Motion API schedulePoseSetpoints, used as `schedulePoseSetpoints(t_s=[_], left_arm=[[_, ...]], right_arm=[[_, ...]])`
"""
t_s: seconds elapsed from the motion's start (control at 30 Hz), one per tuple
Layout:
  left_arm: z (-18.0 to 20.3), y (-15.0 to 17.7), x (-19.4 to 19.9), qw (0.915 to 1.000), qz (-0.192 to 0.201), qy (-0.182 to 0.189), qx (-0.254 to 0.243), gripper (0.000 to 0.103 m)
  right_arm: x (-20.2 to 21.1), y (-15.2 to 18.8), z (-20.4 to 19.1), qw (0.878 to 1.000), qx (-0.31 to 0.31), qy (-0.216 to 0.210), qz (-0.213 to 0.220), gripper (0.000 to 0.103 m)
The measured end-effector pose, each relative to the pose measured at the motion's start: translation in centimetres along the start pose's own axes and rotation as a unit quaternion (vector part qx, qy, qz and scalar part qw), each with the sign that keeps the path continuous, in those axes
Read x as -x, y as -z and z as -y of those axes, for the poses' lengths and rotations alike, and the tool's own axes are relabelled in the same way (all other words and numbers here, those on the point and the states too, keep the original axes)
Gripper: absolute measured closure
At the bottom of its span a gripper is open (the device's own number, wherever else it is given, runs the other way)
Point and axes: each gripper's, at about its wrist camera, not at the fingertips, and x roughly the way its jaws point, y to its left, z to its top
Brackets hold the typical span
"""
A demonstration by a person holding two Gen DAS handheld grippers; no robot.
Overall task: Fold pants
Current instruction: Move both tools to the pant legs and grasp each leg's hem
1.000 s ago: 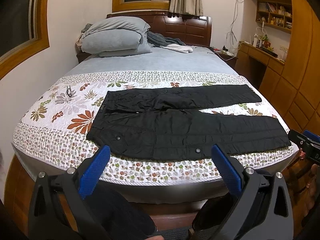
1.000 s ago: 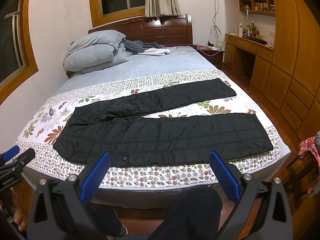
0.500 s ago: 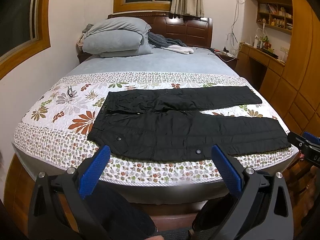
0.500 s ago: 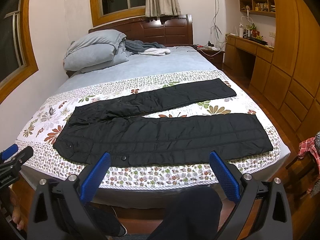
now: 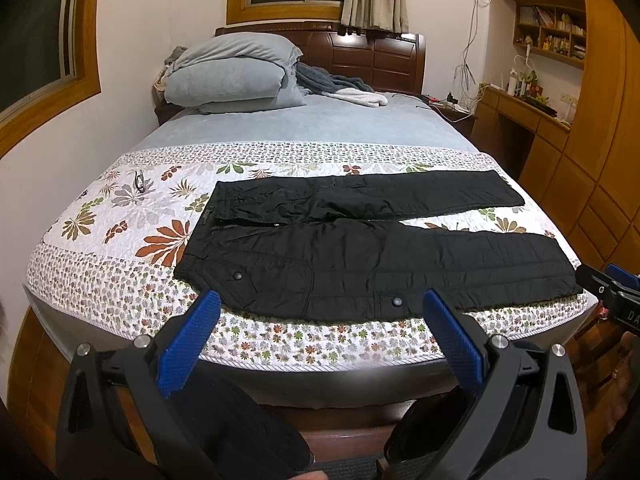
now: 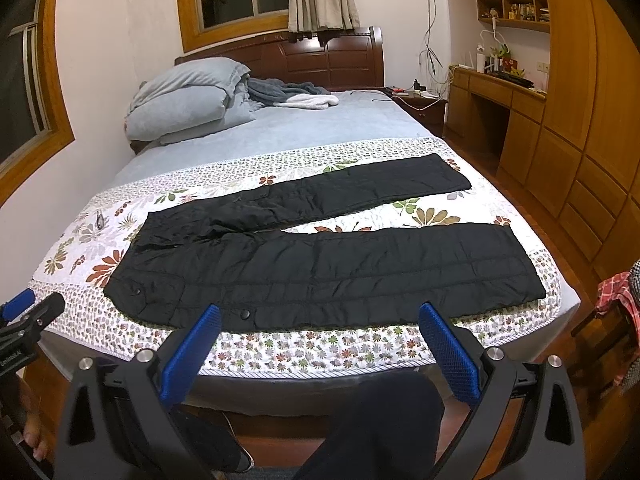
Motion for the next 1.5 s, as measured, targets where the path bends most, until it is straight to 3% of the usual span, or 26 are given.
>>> schedulePoseSetpoints(t_s=[0.7, 0.77, 0.83, 0.87, 0.93, 0.97, 1.0, 1.13, 1.17, 1.23, 1.27, 1.3, 1.43, 1.5], left_arm=[[-0.2, 0.2, -0.3, 1.0, -0.002, 0.001, -0.001, 0.003], [-0.5, 0.3, -0.7, 0.9999, -0.005, 0.013, 0.0, 0.003], [-1.8, 0.5, -2.6, 0.9976, -0.029, 0.061, 0.013, 0.002], [-2.5, 0.6, -4.0, 0.9949, -0.051, 0.084, 0.02, 0.002], [-5.6, 1.2, -8.4, 0.9774, -0.121, 0.158, 0.071, 0.003], [-6.9, 1.4, -9.9, 0.9711, -0.137, 0.175, 0.086, 0.003], [-9.3, 1.8, -12.3, 0.9666, -0.156, 0.171, 0.109, 0.003], [-16.2, 1.7, -17.7, 0.9695, -0.158, 0.118, 0.146, 0.003], [-17.9, 1.7, -19.0, 0.967, -0.163, 0.11, 0.162, 0.003], [-21.7, 2.1, -22.1, 0.9472, -0.197, 0.128, 0.218, 0.003], [-23.7, 2.7, -23.8, 0.931, -0.219, 0.138, 0.257, 0.003], [-24.9, 3.1, -24.7, 0.9234, -0.223, 0.14, 0.279, 0.003], [-27.4, 3.4, -26.8, 0.9138, -0.21, 0.14, 0.318, 0.003], [-27.9, 3.3, -27.8, 0.9032, -0.204, 0.162, 0.341, 0.003]], right_arm=[[-0.2, 0.3, 0.2, 1.0, -0.002, 0.003, -0.003, 0.003], [-0.4, 0.2, 0.3, 1.0, -0.002, 0.005, -0.003, 0.003], [-0.8, 0.2, 0.8, 1.0, -0.003, 0.002, 0.002, 0.003], [-1.6, 0.1, 1.3, 1.0, -0.005, -0.006, -0.001, 0.003], [-3.2, 0.1, 2.5, 0.999, -0.015, -0.024, -0.017, 0.003], [-4.6, 0.2, 3.6, 0.999, -0.026, -0.037, -0.03, 0.003], [-5.5, 0.3, 4.2, 0.998, -0.032, -0.038, -0.038, 0.003], [-10.4, 1.2, 8.2, 0.994, -0.057, -0.038, -0.079, 0.003], [-12.1, 1.6, 9.8, 0.991, -0.077, -0.041, -0.097, 0.003], [-14.0, 2.4, 12.0, 0.987, -0.106, -0.047, -0.114, 0.003], [-15.2, 2.8, 13.6, 0.983, -0.127, -0.044, -0.125, 0.003], [-15.9, 3.1, 14.6, 0.981, -0.139, -0.044, -0.13, 0.003], [-17.8, 4.1, 17.7, 0.97, -0.191, -0.055, -0.142, 0.003], [-18.3, 4.5, 18.9, 0.965, -0.212, -0.061, -0.143, 0.003]])
